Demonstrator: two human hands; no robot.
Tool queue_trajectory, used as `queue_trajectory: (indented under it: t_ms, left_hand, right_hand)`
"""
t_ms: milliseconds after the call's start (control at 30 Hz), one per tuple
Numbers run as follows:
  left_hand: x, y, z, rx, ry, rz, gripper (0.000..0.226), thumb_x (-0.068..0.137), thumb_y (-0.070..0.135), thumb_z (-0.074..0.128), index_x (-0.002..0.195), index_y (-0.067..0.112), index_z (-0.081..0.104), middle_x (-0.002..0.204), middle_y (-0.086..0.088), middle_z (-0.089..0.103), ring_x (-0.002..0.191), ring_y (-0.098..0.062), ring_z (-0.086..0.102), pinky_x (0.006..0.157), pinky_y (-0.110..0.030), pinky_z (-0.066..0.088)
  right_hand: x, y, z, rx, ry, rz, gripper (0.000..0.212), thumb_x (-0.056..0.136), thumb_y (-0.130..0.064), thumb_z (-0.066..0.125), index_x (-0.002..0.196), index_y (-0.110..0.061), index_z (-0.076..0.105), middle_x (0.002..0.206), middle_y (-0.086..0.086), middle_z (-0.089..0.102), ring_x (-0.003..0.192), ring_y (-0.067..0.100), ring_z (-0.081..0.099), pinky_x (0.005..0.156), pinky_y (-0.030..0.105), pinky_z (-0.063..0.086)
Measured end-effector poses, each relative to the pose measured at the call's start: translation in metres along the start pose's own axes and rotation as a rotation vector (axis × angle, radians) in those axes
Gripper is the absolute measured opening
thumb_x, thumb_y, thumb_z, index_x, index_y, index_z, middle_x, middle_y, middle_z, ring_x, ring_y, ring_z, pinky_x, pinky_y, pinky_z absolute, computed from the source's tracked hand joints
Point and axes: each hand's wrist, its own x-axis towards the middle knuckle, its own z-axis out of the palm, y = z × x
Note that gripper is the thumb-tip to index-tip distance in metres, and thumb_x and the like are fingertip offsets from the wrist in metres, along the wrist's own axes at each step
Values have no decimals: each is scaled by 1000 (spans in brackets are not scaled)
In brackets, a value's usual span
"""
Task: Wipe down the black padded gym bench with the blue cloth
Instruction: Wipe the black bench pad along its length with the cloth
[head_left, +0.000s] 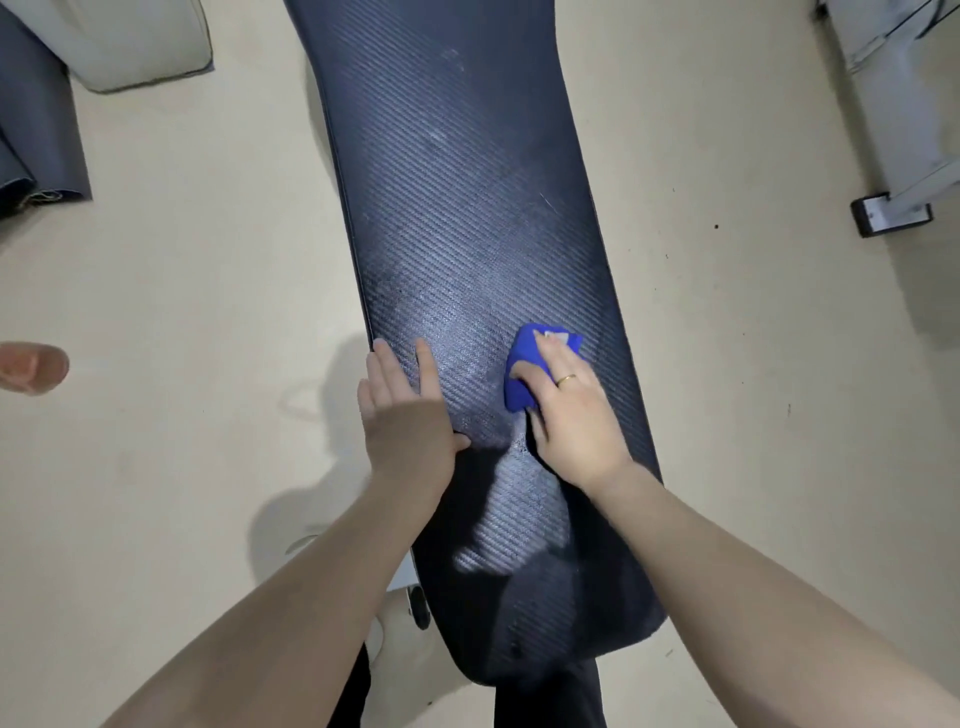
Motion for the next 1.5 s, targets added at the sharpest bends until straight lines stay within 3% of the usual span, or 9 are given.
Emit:
queue_trajectory:
  t_ms: [67,167,367,533,667,867,1133,1367,1500]
  left_hand:
    - [-1,9,0,61,95,63,93,83,36,64,151,13,5,158,-22,-5,146,-35,6,117,-44,10]
    - [-1,12,2,153,174,114,91,51,23,87,133,7,51,140,-22,48,120,-38,54,100,-45,43]
    - [-14,6,14,-26,100,-62,103,84,40,63,150,13,-12,157,-20,-7,143,-41,7,116,-45,13]
    - [-35,11,26,-370,100,-179,104,82,43,66,150,7,-5,157,-20,-2,142,-35,17,115,-39,23]
    - [-35,9,32,-370,161,-165,115,69,33,80,149,4,4,155,-22,10,140,-35,24,113,-43,28]
    - [-35,14,38,-289,215,-251,110,74,39,76,150,7,2,157,-16,9,144,-34,14,118,-44,19]
    - [-71,18,48,-398,250,-210,81,91,31,55,150,3,7,159,-18,-1,147,-32,7,119,-39,9]
    - [-88,9,79,-339,297,-82,67,87,27,55,139,-10,35,147,-33,30,136,-48,31,114,-49,23]
    - [-103,8,83,-312,277,-50,68,80,34,52,130,-12,45,136,-37,43,123,-52,45,103,-57,35]
  right_hand:
    - [-16,-1,-5,-28,-100,-129,45,70,0,60,114,-12,58,139,22,45,130,40,40,105,51,35]
    - [7,27,-21,-97,-122,-174,47,70,0,58,115,-15,57,141,19,43,131,38,39,107,49,35]
    - [60,71,-38,-48,94,170,38,76,2,46,112,-8,52,133,24,43,123,42,39,101,41,35]
    - [-29,24,-4,85,-74,-105,44,66,1,57,108,-14,57,137,21,46,125,44,42,101,47,37]
    - [-21,51,-15,6,-124,-338,42,73,-19,57,114,-25,55,135,16,50,117,38,50,95,47,42]
    - [11,46,-21,10,81,67,42,77,-10,61,117,-21,58,138,17,44,118,41,40,96,47,34]
    - [-86,20,4,2,-168,-480,39,71,-22,57,110,-23,61,129,15,56,108,36,56,86,44,51]
    - [-35,48,-3,66,121,12,42,69,-8,60,110,-17,60,134,18,49,120,40,45,96,48,40]
    - [-100,2,22,99,26,-172,45,63,-11,61,107,-20,58,133,17,52,118,40,50,91,47,42]
